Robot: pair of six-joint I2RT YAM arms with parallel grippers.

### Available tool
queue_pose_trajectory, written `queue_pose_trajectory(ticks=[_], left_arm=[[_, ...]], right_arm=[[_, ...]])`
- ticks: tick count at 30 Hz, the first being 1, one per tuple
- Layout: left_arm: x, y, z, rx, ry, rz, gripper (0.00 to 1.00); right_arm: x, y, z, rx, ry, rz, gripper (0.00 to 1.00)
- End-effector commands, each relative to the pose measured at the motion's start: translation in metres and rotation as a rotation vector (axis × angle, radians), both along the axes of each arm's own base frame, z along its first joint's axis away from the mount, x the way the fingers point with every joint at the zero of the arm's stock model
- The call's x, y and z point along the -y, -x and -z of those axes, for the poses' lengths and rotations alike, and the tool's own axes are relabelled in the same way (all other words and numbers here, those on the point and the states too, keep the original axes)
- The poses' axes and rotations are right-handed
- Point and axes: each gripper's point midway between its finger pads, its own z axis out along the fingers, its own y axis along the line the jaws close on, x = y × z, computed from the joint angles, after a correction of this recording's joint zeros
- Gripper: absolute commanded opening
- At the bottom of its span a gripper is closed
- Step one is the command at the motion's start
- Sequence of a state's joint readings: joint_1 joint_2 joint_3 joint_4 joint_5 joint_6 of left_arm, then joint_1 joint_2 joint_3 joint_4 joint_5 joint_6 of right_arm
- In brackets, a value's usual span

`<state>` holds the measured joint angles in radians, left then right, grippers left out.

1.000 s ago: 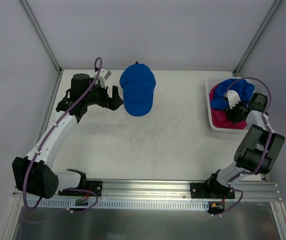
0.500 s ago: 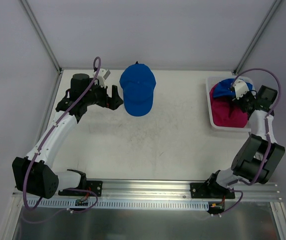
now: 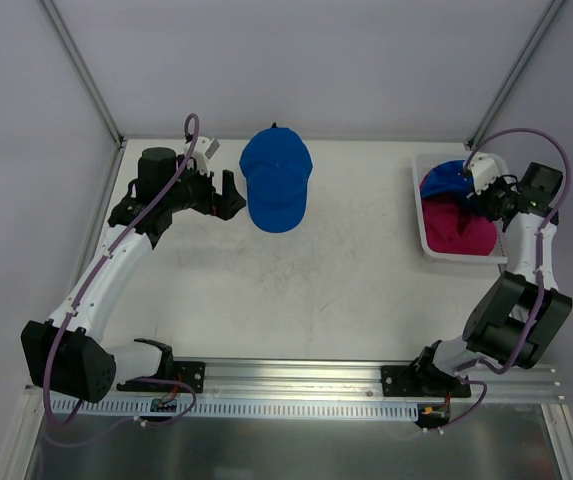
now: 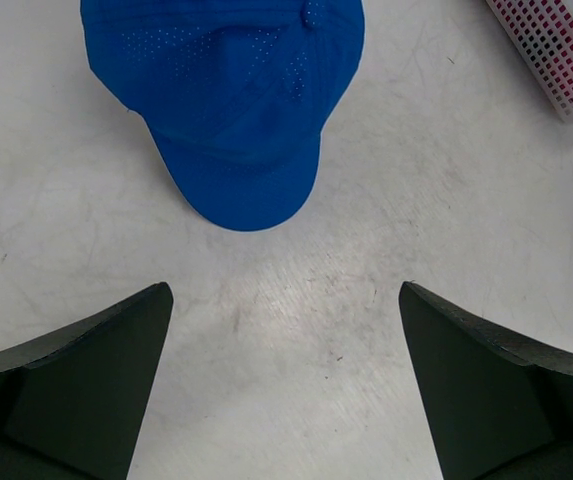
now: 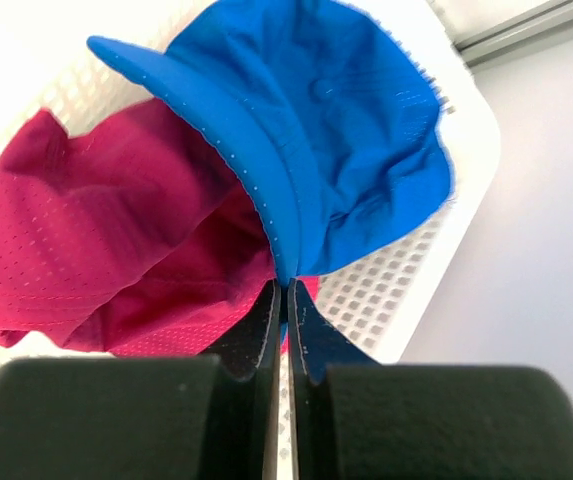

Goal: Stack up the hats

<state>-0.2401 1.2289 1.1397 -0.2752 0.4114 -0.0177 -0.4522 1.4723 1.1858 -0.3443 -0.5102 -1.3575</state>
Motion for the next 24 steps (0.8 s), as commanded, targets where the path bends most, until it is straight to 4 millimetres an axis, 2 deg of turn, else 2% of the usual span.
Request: queue_pose_trajectory(ticks=[1, 7, 11, 12, 17, 20, 24], left_arm=[[0.0, 0.001, -0.011, 0.022, 0.021, 0.008, 0.99], [-0.002, 0.002, -0.012, 0.03, 0.017, 0.008, 0.99], [-0.003, 0.001, -0.014, 0.041, 0.011, 0.005, 0.99], [-0.004, 0.001, -0.015, 0.043, 0.011, 0.004, 0.99], [-0.004, -0.001, -0.013, 0.036, 0.01, 0.0, 0.99], [-0.003, -0.002, -0.014, 0.035, 0.012, 0.001, 0.99], [-0.003, -0.003, -0.016, 0.039, 0.013, 0.003, 0.99]], right_arm=[[-0.006, -0.007, -0.024, 0.035, -0.034, -0.03, 0.0], [-0.013, -0.016, -0.009, 0.012, -0.064, -0.03, 0.03], [-0.021, -0.025, 0.0, 0.012, -0.064, -0.027, 0.09], [-0.022, -0.028, 0.001, 0.015, -0.068, -0.024, 0.13], [-0.016, -0.045, 0.005, 0.011, -0.106, 0.021, 0.2], [-0.014, -0.049, 0.012, -0.005, -0.103, 0.026, 0.28], [-0.012, -0.051, 0.021, -0.024, -0.091, 0.025, 0.31]])
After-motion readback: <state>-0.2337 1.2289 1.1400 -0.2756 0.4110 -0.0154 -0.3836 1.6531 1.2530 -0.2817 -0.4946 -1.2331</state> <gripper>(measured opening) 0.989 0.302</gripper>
